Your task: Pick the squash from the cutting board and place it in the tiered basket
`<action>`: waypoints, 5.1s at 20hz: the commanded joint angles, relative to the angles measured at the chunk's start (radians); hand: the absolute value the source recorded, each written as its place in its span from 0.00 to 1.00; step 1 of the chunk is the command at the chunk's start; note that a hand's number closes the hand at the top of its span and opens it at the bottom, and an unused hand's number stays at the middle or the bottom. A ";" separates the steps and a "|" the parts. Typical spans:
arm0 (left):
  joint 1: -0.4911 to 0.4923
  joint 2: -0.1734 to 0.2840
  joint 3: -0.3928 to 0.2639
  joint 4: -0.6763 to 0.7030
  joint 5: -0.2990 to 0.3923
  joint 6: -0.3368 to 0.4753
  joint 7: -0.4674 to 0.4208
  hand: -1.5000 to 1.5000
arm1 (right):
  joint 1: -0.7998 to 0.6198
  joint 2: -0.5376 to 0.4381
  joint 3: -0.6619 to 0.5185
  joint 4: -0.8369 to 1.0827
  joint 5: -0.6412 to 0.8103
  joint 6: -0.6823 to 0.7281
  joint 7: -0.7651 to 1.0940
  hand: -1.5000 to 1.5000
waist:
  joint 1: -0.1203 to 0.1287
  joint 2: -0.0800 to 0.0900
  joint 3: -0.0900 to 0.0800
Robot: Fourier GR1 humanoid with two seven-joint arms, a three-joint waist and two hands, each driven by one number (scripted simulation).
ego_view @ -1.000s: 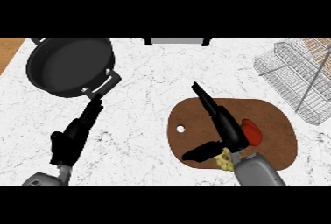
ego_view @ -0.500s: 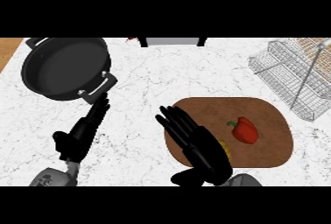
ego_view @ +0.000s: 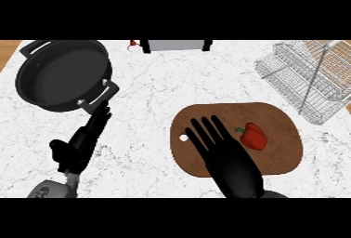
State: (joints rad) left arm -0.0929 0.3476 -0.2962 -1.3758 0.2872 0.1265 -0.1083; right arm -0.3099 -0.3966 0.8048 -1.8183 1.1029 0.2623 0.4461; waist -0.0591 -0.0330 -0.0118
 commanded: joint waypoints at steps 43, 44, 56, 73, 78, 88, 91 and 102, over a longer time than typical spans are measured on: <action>-0.106 -0.147 0.140 0.111 -0.157 -0.141 0.002 0.50 | 0.254 0.151 -0.016 -0.048 0.459 0.351 0.312 0.00 | 0.056 0.033 0.012; -0.031 -0.147 0.123 0.020 -0.148 -0.146 0.023 0.50 | 0.218 0.104 -0.102 -0.071 0.422 0.371 0.244 0.00 | 0.060 0.032 0.012; 0.011 -0.169 0.146 0.053 -0.211 -0.172 -0.049 0.50 | 0.186 0.142 -0.156 0.066 0.375 0.139 0.063 1.00 | 0.063 0.034 0.012; 0.007 -0.187 0.229 0.047 -0.212 -0.177 -0.009 0.50 | 0.397 0.138 -0.485 -0.036 0.368 -0.010 0.189 1.00 | -0.029 0.026 0.016; 0.036 -0.168 0.281 0.039 -0.183 -0.165 -0.012 0.50 | 0.493 0.218 -0.866 -0.069 0.201 -0.080 0.369 1.00 | -0.115 0.017 0.021; 0.035 -0.184 0.221 -0.006 -0.199 -0.202 -0.002 0.50 | 0.368 0.081 -1.402 -0.330 -0.345 -0.112 0.263 1.00 | 0.018 0.023 0.012; -0.017 -0.187 0.219 0.021 -0.224 -0.187 0.024 0.50 | 0.318 -0.019 -1.524 -0.309 -0.495 -0.012 0.269 1.00 | 0.034 0.029 0.012; 0.001 -0.216 0.179 -0.021 -0.248 -0.204 0.039 0.50 | -0.227 -0.367 -1.436 0.143 -0.516 0.066 0.511 1.00 | 0.082 0.035 0.011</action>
State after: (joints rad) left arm -0.1150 0.1432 -0.0946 -1.3599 0.0522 -0.0799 -0.0855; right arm -0.3773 -0.6637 -0.6656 -1.8350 0.5965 0.3164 0.9042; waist 0.0090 0.0013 -0.0009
